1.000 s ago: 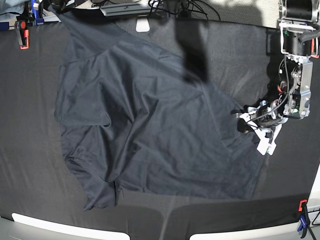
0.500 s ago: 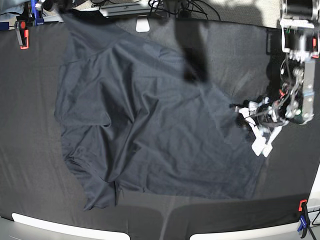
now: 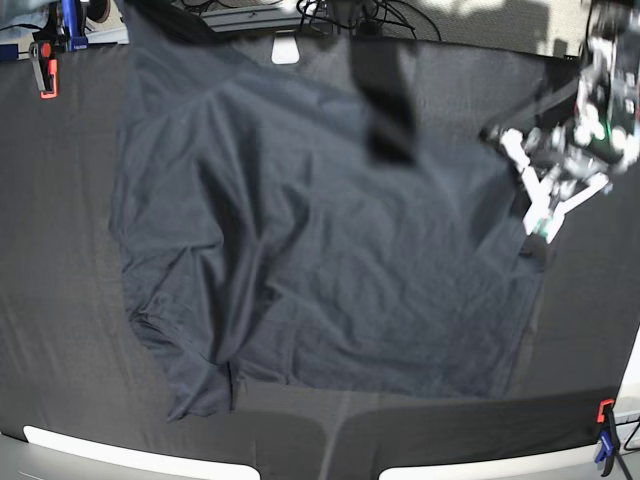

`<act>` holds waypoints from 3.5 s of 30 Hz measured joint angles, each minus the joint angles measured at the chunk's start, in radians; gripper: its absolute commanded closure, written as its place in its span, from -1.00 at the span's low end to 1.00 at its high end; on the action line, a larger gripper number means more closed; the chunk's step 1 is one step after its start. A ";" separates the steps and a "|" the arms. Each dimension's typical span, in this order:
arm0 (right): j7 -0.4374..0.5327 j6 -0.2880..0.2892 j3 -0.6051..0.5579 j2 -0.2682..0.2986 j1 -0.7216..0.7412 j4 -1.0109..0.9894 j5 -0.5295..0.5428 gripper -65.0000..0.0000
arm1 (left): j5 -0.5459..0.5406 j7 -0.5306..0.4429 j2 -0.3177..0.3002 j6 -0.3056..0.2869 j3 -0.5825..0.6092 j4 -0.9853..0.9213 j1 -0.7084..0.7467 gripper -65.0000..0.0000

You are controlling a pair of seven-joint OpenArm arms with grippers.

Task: Layout the t-shirt on the table in an organized manner, then fold the t-shirt properly
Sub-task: 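Pull the shirt corner with the left gripper toward the table's back, then lower the right gripper onto the shirt's hem corner and grasp it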

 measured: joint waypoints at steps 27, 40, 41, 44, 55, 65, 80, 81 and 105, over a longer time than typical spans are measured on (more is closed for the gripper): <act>-0.105 -0.014 -0.267 0.128 0.004 0.000 -0.174 1.00 | 0.458 0.153 0.002 0.160 0.000 0.364 0.385 1.00; -0.105 -0.167 -0.274 0.116 0.230 0.003 -0.220 1.00 | 0.462 -0.073 0.000 0.196 0.000 0.386 0.386 1.00; -0.105 -0.177 -0.275 0.111 0.270 0.004 -0.197 1.00 | 0.462 -0.084 0.000 0.209 0.000 0.386 0.384 1.00; -0.090 -0.184 -0.275 0.072 0.401 0.001 -0.084 1.00 | 0.462 -0.084 0.002 0.218 0.000 0.386 0.357 1.00; 0.020 -0.187 -0.277 -0.111 0.771 0.000 0.147 1.00 | 0.364 -0.174 0.008 0.262 0.000 0.323 0.175 1.00; 0.118 -0.176 -0.049 -0.232 0.866 0.000 0.307 1.00 | 0.380 -0.182 0.013 0.329 0.001 0.064 -0.001 1.00; 0.277 -0.004 0.263 -0.398 0.932 -0.005 0.663 1.00 | 0.189 -0.244 0.014 0.335 0.001 -0.176 -0.145 1.00; 0.299 -0.002 0.263 -0.407 0.950 -0.025 0.664 1.00 | 0.176 -0.243 0.014 0.334 0.001 -0.194 -0.153 1.00; 0.345 0.167 0.263 -0.581 1.447 -0.766 0.894 1.00 | 0.100 -0.431 0.016 0.334 0.001 -0.364 -0.239 1.00</act>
